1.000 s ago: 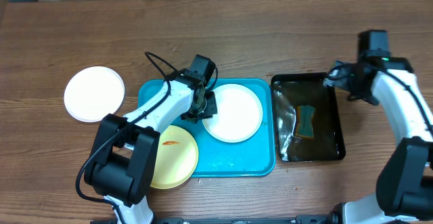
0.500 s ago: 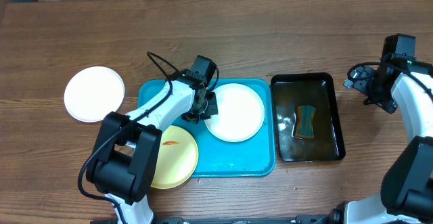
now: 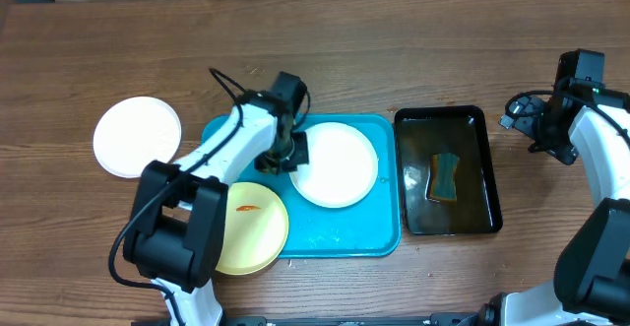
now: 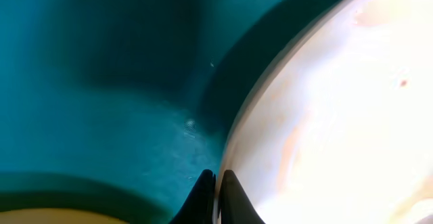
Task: Clean dirty plates on tray and stack at the side
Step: 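Lift the white plate with the left gripper and carry it rightward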
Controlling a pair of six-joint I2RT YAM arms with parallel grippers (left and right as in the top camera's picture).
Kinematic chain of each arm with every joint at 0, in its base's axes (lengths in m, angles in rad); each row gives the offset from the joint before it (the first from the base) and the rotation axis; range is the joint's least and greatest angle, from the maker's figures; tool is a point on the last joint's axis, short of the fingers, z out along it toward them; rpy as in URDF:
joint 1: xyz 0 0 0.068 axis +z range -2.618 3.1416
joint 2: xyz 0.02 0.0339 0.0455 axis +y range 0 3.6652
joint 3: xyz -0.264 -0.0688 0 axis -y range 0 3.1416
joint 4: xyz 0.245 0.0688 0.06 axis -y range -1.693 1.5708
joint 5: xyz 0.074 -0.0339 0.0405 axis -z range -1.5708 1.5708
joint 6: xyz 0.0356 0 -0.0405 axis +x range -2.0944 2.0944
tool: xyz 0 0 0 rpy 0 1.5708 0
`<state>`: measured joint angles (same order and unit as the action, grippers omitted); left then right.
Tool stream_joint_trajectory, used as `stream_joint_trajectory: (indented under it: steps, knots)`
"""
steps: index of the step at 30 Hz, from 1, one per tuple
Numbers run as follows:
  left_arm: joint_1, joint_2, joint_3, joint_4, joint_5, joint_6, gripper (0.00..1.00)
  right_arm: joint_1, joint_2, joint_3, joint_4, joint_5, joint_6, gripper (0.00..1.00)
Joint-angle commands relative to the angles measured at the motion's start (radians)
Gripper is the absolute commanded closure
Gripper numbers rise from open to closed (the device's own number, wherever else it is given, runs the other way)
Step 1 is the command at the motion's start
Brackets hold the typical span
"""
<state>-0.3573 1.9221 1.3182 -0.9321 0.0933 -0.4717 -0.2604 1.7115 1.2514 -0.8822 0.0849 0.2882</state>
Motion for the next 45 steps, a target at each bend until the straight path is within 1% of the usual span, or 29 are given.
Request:
stream_joint_trajectory:
  steps: [1,5,11,15,19,28,33,37,43,45]
  knots:
    - [0.048,0.013,0.103,-0.062,-0.015,0.079,0.96,-0.003,-0.004,0.013,0.005,0.000,0.003,0.00]
    - [0.077,0.013,0.182,-0.132,-0.015,0.111,0.96,-0.003,-0.004,0.013,0.005,0.000,0.003,0.00]
    - [0.082,0.013,0.274,-0.146,-0.014,0.132,0.96,-0.003,-0.004,0.013,0.005,0.000,0.003,0.00]
    - [0.052,0.013,0.343,-0.144,-0.014,0.128,0.96,-0.003,-0.004,0.013,0.005,0.000,0.003,0.00]
    - [-0.008,0.013,0.388,-0.130,-0.028,0.128,0.96,-0.003,-0.004,0.013,0.005,0.000,0.003,0.00]
    - [-0.167,0.013,0.400,-0.004,-0.105,0.089,0.96,-0.003,-0.004,0.013,0.005,0.000,0.003,0.00]
    - [-0.220,0.013,0.400,0.055,-0.132,0.090,0.96,-0.003,-0.004,0.013,0.005,0.000,0.003,0.00]
    - [-0.255,0.013,0.400,0.089,-0.184,0.090,0.96,-0.003,-0.004,0.013,0.007,0.000,0.003,0.00]
    - [-0.301,0.013,0.400,0.157,-0.272,0.092,0.96,-0.004,-0.004,0.013,0.089,0.008,0.003,0.00]
    - [-0.314,0.013,0.400,0.194,-0.328,0.092,0.96,-0.028,-0.003,0.013,0.126,-0.032,0.003,0.00]
